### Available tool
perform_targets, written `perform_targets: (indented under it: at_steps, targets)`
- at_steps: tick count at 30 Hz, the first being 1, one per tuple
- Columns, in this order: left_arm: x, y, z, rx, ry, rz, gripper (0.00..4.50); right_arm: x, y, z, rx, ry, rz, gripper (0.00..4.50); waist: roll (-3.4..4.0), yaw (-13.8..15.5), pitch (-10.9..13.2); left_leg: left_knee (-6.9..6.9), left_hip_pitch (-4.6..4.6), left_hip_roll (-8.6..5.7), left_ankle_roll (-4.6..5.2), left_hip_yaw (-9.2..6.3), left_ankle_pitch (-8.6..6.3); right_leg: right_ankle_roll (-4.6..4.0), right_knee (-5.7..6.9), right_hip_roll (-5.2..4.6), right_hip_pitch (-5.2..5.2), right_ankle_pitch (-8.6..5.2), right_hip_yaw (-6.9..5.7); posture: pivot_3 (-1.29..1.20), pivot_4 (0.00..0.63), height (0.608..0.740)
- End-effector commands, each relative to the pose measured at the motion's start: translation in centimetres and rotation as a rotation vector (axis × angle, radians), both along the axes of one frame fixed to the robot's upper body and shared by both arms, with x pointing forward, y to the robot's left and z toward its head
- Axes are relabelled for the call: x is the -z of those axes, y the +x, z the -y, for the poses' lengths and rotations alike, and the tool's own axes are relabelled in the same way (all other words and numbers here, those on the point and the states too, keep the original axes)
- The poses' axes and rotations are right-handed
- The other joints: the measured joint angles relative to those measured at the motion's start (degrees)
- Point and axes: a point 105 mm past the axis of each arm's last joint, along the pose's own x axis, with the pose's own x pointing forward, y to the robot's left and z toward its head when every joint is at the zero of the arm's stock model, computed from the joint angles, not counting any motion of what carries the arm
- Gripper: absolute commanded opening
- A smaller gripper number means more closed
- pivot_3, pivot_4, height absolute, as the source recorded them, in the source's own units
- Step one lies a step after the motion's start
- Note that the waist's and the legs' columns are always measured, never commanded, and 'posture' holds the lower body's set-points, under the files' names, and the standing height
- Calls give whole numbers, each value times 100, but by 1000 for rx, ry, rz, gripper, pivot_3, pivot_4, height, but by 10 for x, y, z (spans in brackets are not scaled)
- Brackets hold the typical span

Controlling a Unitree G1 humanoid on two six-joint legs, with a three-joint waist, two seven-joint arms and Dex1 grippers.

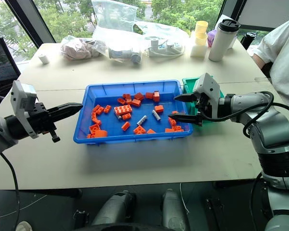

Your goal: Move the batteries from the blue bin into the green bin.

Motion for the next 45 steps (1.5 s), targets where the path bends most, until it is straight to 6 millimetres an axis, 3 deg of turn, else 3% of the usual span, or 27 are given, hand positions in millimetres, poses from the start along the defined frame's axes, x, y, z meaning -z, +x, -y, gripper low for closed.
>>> perform_targets:
  at_steps: [1, 24, 35, 37, 40, 45]
  targets:
    - [-13, -2, -1, -1, 38, 62, 0, -11, -2, -4, -21, -3, 55, 3475, 0, 1, 0, 0, 0, 0, 0, 0, 0, 0, 0, 0, 0, 0, 0, 0, 150, 740]
    - [-11, -7, 1, 19, 47, 28, 0, -4, -2, -5, -23, -6, 46, 3475, 0, -2, 0, 0, 0, 0, 0, 0, 0, 0, -1, 0, 0, 0, 0, 0, 150, 740]
    - [-5, -3, -11, -5, 129, 25, 0, -8, 2, -16, -43, 58, 57, 3475, 0, -14, 0, -1, 0, 1, 0, 0, 0, 0, 0, 1, 0, 0, 0, 0, 150, 740]
    - [-4, 1, -20, -25, 162, 20, 0, -8, 9, -28, -53, 64, 62, 3475, 1, -33, 1, -1, 0, 1, 0, 0, 0, 0, 0, 1, -1, 0, 0, 0, 150, 740]
    - [-4, 0, -33, 2, 230, 2, 0, -2, 24, -71, -119, 7, 57, 3475, 1, -150, 1, -4, 1, 2, -2, 0, 1, -1, 4, 3, -4, 0, 0, 0, 150, 740]
    - [-5, 4, -39, -4, 240, 22, 0, 7, 37, -113, -193, -74, 76, 3475, 1, -138, 2, -21, -4, 10, -9, -2, 5, -9, 3, 8, -21, 4, -5, 0, 150, 740]
